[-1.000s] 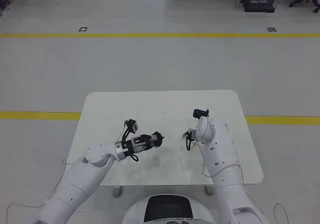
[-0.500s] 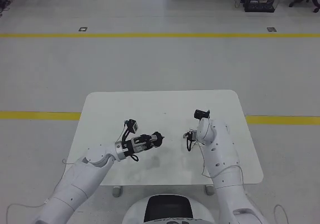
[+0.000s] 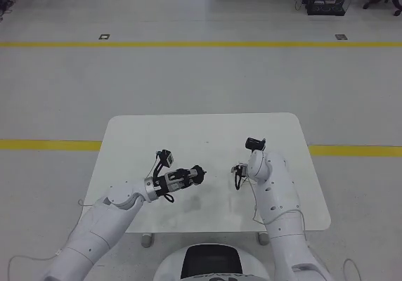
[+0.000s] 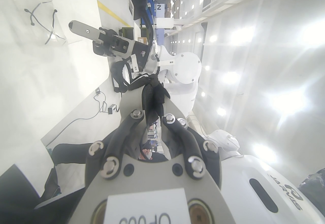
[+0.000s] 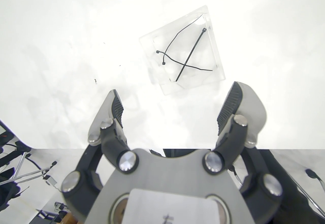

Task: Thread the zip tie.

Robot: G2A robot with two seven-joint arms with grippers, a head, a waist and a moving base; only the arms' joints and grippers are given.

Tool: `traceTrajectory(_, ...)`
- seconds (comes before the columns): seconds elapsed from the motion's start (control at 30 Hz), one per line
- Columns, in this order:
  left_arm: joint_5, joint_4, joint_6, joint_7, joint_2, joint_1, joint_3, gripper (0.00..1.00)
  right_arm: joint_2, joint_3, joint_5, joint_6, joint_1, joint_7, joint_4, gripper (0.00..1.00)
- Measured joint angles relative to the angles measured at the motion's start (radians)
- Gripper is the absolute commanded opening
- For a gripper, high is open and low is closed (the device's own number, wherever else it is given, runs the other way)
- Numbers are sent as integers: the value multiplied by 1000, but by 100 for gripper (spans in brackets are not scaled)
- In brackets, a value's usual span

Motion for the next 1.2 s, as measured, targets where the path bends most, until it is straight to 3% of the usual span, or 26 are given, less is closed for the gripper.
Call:
traceTrajectory(0.07,0,0,0,0,0,0,0,0,-2,2,0,0,3,-4,10,56)
traceTrajectory(0.1,0,0,0,0,0,0,0,0,-2,2,0,0,5,-7,15,49)
traceTrajectory(1.2,0,0,0,0,0,0,0,0,-1,33,0,0,71,-98,173,40)
